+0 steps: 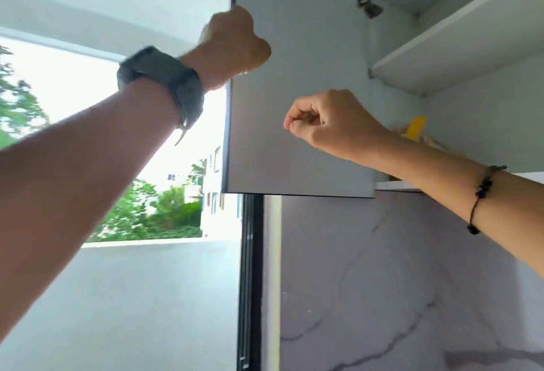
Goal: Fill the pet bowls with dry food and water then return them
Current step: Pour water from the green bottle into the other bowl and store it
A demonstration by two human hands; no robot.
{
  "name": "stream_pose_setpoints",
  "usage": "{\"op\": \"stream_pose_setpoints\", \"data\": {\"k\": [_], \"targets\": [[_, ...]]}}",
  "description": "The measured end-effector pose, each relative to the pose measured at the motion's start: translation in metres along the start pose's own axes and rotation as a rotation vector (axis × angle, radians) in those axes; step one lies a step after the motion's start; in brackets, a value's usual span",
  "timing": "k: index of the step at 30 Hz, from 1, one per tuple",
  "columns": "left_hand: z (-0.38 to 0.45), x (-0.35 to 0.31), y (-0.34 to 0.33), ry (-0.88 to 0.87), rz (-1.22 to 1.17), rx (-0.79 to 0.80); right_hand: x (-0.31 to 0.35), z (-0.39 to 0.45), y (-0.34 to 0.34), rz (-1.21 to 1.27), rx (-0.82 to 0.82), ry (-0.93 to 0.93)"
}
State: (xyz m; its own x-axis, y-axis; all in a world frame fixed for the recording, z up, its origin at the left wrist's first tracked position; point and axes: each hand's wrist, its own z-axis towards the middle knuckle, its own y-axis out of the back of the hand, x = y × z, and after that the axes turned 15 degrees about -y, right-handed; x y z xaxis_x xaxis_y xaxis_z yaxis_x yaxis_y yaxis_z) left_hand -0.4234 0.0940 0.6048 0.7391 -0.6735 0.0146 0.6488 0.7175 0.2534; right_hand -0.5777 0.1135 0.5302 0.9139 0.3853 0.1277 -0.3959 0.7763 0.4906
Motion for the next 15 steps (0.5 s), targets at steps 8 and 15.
{"op": "stream_pose_setpoints", "data": {"k": [8,15], "targets": [[-0.02,0.048,-0.016,0.223,-0.216,0.091,0.027,0.008,-0.074,-0.291,0.046,0.543],[-0.043,0.059,-0.05,0.332,-0.583,0.276,0.004,0.019,-0.111,-0.869,0.035,0.774]]}}
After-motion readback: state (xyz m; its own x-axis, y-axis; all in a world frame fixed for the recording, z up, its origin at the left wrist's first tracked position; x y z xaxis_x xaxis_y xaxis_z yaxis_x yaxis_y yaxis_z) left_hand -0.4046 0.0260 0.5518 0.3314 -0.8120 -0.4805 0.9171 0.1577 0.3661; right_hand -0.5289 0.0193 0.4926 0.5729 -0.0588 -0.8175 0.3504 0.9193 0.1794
